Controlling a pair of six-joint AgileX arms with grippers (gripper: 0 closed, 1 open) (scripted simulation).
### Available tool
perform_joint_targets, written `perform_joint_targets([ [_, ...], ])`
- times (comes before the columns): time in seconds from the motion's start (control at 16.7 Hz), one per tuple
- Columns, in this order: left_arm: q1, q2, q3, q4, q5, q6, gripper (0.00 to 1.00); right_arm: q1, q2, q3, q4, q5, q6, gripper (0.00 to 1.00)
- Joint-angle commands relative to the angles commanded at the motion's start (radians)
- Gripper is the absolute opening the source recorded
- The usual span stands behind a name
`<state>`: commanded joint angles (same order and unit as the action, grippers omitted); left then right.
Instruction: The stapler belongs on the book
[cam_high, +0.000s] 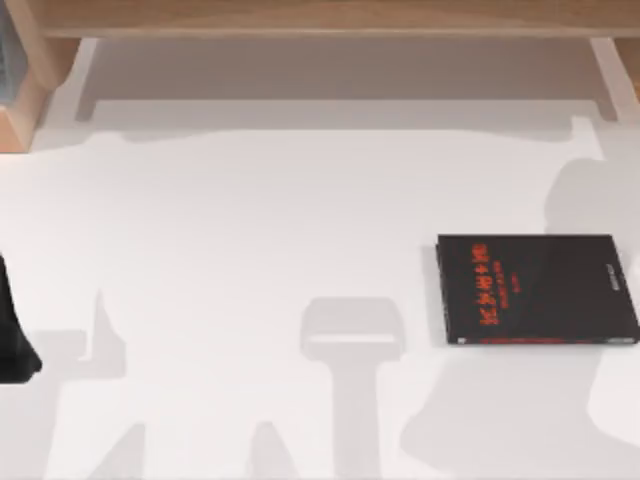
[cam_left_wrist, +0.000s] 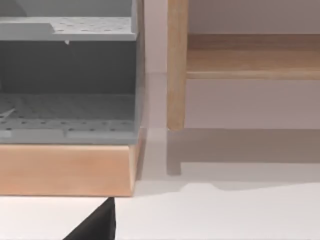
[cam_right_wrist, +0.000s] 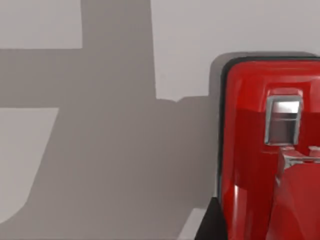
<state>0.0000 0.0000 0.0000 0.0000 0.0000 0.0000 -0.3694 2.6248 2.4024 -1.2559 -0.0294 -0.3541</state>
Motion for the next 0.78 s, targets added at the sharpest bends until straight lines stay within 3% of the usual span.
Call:
perform_joint_targets([
  [0.78,0.000,0.000,0.000,0.000,0.000,0.000,1.00,-0.007,-0.067,-0.032,-0.006,0.002,0.022,0.00],
])
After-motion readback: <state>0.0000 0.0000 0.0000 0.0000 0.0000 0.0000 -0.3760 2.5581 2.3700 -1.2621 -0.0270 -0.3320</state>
